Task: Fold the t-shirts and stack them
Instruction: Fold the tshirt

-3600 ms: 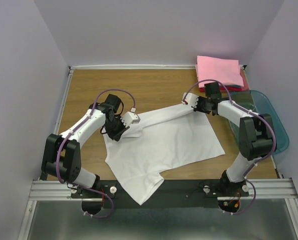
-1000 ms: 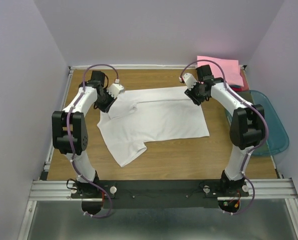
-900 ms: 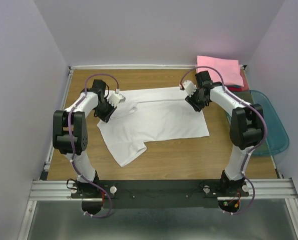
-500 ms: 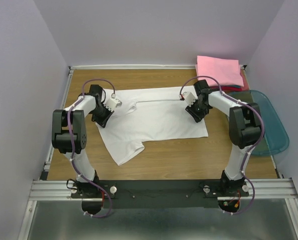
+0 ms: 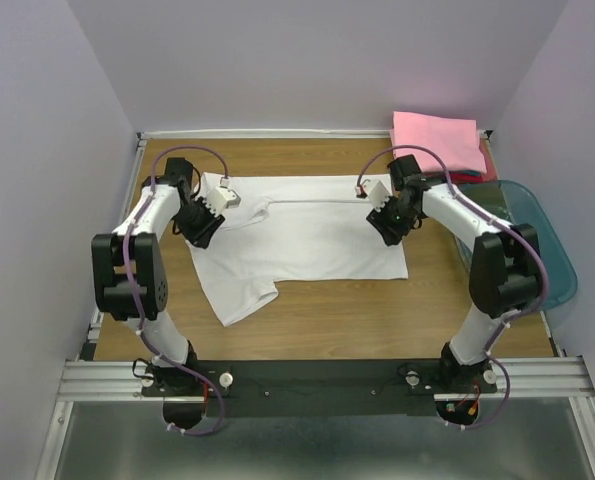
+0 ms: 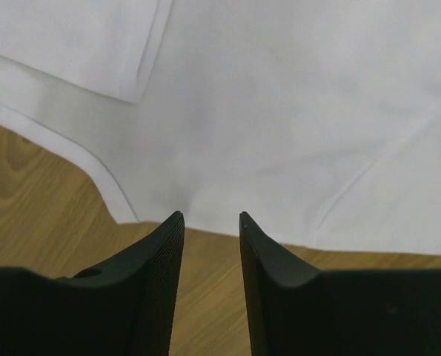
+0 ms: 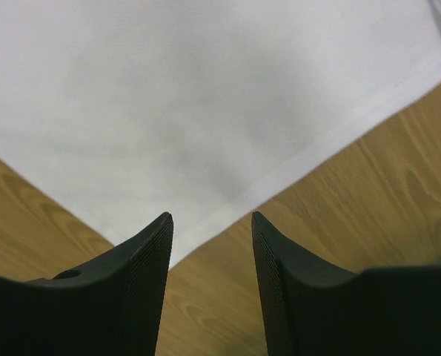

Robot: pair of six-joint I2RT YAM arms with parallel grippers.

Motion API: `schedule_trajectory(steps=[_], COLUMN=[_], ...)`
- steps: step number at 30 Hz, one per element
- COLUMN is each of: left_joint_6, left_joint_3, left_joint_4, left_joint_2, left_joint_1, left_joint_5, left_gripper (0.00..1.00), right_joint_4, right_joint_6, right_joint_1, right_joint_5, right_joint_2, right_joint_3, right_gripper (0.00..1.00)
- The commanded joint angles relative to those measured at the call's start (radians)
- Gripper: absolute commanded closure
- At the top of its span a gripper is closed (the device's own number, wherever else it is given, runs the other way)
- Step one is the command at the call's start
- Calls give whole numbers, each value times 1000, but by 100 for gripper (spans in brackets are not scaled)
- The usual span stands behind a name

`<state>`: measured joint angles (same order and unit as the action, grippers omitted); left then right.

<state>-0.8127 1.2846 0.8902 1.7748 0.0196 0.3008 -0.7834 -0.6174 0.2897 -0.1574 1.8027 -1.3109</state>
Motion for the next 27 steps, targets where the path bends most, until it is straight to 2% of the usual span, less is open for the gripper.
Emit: schedule_trajectory(steps=[1, 7, 12, 20, 27], left_joint_6=[-173, -259, -263, -266, -292], left_joint_3=[-40, -195, -257, -284, -304], left_joint_4=[137, 161, 141, 133, 138], left_joint_2=[-165, -294, -331, -341, -345], left_joint_1=[3, 0, -6, -7, -12], left_joint_5=[72, 60, 55, 52, 43], left_gripper=[54, 53, 53, 53, 54], right_joint_4=[-96, -53, 44, 107, 107], right_joint_6=[-60, -79, -91, -116, -122], right_joint_1=[23, 106, 120, 123, 135], right_joint_5=[11, 82, 151, 202, 190], right_joint_2=[-118, -206, -190, -175, -175], right_joint_3=[51, 257, 352, 375, 401], right_gripper=[45, 45, 46, 46, 53])
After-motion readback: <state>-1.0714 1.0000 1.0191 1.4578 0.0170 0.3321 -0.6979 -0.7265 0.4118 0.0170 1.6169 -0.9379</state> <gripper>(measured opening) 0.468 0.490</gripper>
